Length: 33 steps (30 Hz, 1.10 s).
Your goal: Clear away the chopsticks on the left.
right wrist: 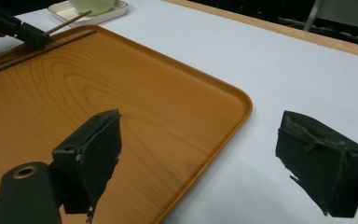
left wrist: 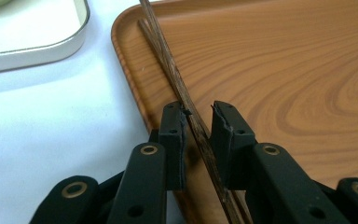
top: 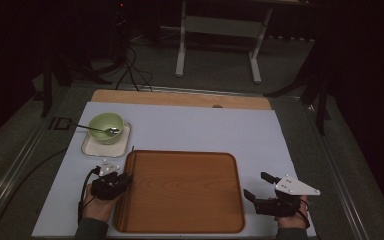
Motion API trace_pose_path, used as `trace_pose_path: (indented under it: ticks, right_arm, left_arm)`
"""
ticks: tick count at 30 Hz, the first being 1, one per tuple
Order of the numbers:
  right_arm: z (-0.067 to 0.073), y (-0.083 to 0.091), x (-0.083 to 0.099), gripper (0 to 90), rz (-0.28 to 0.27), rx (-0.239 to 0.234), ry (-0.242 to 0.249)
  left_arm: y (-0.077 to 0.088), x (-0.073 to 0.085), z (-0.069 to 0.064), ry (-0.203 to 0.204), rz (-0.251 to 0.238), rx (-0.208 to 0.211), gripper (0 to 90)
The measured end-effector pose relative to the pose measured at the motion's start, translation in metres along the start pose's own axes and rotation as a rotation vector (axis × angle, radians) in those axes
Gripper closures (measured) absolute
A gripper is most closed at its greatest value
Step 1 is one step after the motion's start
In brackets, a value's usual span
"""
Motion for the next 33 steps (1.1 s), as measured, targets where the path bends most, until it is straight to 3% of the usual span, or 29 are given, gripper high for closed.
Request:
trace_pose_path:
  ticks: [7, 18, 33]
  right_arm:
    - [0.0, 0.0, 0.0, 13.8, -0.002, 0.001, 0.0]
    - [0.0, 0.001, 0.0, 13.8, -0.005, 0.0, 0.002]
    - [0.001, 0.0, -0.001, 13.8, -0.002, -0.002, 0.006]
  left_arm:
    - [0.003, 0.005, -0.005, -0.025, -0.001, -0.02, 73.0]
    - [0.004, 0.014, -0.015, -0.096, 0.007, -0.052, 66.7]
    - [0.013, 0.011, -0.014, -0.087, -0.025, -0.051, 55.2]
Point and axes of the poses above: each handheld gripper's, and its own axes: y roughly backward along the jaws, x roughly out of its underside, z roughly to its left, the point moved 3 cm from there along -y, roughly forward along the jaws, and after that the axes turned 7 degrees about y, right-handed, at the moved point
